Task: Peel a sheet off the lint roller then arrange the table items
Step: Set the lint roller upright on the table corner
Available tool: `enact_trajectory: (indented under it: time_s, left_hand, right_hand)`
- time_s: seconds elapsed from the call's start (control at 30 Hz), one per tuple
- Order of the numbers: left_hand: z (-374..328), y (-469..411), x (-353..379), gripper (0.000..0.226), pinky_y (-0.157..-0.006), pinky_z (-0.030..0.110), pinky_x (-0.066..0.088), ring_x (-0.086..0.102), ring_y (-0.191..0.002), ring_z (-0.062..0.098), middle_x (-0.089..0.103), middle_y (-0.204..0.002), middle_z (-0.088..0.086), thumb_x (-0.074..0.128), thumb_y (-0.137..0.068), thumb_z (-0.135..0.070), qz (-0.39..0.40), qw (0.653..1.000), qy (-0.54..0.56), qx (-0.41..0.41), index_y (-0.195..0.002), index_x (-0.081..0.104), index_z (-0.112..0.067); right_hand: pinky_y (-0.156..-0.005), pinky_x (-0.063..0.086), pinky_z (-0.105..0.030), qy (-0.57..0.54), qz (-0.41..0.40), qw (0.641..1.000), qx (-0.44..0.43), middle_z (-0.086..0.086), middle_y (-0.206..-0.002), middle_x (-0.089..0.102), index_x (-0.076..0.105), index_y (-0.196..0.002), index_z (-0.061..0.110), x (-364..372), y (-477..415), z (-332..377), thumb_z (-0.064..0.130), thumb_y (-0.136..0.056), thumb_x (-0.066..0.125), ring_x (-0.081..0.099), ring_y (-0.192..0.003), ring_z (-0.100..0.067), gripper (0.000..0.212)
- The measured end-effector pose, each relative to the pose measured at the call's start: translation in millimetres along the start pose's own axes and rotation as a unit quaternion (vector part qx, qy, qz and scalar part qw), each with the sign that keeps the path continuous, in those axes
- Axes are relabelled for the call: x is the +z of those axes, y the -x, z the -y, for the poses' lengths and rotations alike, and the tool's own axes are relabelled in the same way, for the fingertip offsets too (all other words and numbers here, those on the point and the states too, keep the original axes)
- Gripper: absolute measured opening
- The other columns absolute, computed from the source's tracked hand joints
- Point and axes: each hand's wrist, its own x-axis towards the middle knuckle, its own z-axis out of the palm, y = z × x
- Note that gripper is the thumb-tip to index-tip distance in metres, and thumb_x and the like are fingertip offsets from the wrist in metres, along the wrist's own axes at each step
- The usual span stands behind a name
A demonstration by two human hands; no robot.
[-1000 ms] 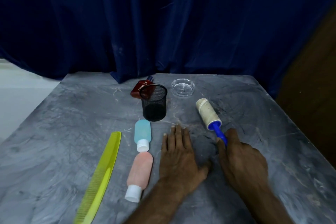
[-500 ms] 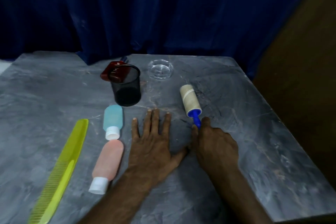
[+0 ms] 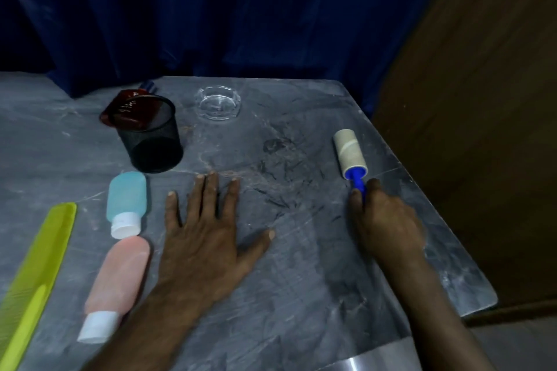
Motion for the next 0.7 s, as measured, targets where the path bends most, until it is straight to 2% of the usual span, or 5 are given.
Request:
enact_trajectory:
  time_s: [0.1, 0.17, 0.43, 0.57, 0.7]
  left_hand:
    - [0, -1, 0, 0.109, -0.129, 0.060, -0.008, -0.013, -0.165, 0.024, -0.010, -0.179, 0.004, -0.006, -0.078, -0.097, 0.002, 1.000, -0.001, -0.001, -0.168, -0.010, -0.035]
    - [0, -1, 0, 0.109, -0.129, 0.060, -0.007, -0.013, -0.165, 0.024, -0.009, -0.179, 0.004, -0.006, -0.078, -0.097, 0.001, 1.000, -0.001, -0.001, -0.167, -0.011, -0.035]
    - [-2, -2, -2, 0.110, -0.129, 0.060, -0.008, -0.011, -0.165, 0.025, -0.007, -0.180, 0.005, -0.005, -0.079, -0.097, 0.003, 1.000, -0.001, -0.002, -0.169, -0.008, -0.033]
    - [-2, -2, -1, 0.110, -0.129, 0.060, -0.010, -0.010, -0.165, 0.025, -0.006, -0.180, 0.006, -0.002, -0.080, -0.097, -0.003, 1.000, 0.005, -0.003, -0.169, -0.005, -0.033]
    - [-3, 0, 0, 0.110, -0.128, 0.060, -0.012, -0.008, -0.165, 0.025, -0.003, -0.180, 0.007, 0.000, -0.080, -0.097, -0.015, 1.000, 0.009, 0.000, -0.169, -0.002, -0.032]
  right_hand:
    - [-0.061, 0.037, -0.034, -0.002, -0.007, 1.000, 0.011, -0.006, -0.076, 0.056, 0.055, -0.112, 0.010, -3, -3, -22, 0.043, -0.107, 0.036, 0.053, -0.066, -0.028, 0.038]
    - [-0.062, 0.038, -0.035, 0.012, -0.006, 1.000, 0.021, -0.010, -0.079, 0.060, 0.055, -0.113, 0.009, -5, -5, -32, 0.043, -0.107, 0.036, 0.057, -0.069, -0.031, 0.039]
    - [-0.058, 0.040, -0.032, 0.024, 0.012, 0.999, 0.019, 0.002, -0.067, 0.049, 0.054, -0.118, 0.012, -11, -2, -33, 0.043, -0.107, 0.038, 0.053, -0.060, -0.018, 0.037]
    - [-0.052, 0.031, -0.026, -0.006, 0.037, 0.999, -0.004, 0.005, -0.069, 0.047, 0.054, -0.114, 0.014, -8, -2, -21, 0.042, -0.107, 0.039, 0.047, -0.059, -0.009, 0.032]
    - [-0.058, 0.042, -0.033, 0.004, 0.058, 0.997, -0.044, 0.004, -0.071, 0.052, 0.050, -0.123, 0.016, -4, 0, 2, 0.045, -0.107, 0.036, 0.055, -0.062, -0.016, 0.035]
